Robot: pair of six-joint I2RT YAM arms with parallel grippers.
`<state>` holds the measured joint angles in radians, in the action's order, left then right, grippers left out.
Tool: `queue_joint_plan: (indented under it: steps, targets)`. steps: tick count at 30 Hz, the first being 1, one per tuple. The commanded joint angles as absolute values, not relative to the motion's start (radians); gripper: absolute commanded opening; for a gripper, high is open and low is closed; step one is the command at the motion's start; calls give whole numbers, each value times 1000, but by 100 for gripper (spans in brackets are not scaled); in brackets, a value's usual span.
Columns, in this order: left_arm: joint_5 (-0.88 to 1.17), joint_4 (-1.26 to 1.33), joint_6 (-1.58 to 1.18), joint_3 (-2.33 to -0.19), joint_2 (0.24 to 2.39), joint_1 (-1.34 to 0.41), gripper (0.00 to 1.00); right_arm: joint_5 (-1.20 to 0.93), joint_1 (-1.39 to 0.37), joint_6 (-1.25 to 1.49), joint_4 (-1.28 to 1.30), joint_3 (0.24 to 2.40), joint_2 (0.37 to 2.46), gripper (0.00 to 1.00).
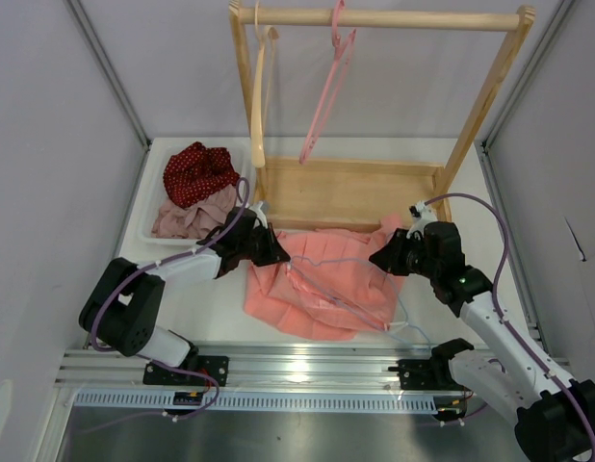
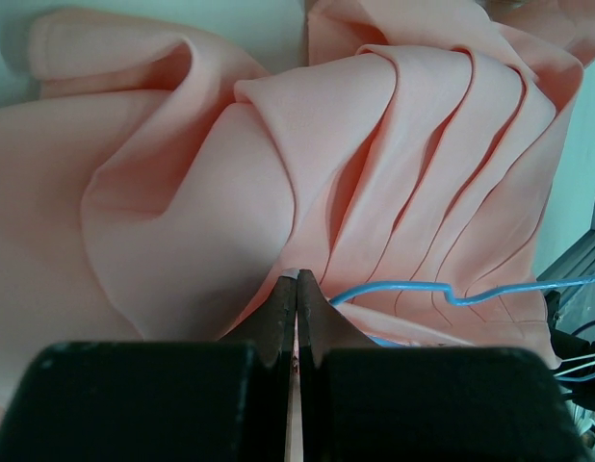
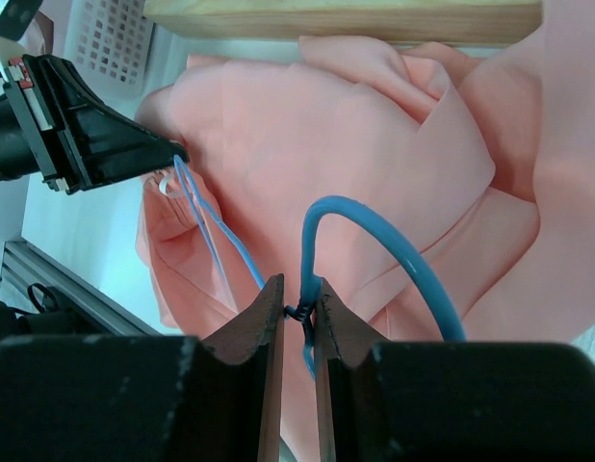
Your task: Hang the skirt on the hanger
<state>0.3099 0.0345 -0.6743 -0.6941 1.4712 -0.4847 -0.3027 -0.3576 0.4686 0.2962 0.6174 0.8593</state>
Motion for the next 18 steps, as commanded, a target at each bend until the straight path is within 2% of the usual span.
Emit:
queue_joint_plan:
  steps: [1, 18]
  targets:
    - [273, 83, -681, -695, 1442, -465, 0, -340, -353, 434, 325, 647, 862, 0]
    - [301, 92, -666, -729, 1448, -465, 0, -388, -353, 433, 276, 612, 888, 0]
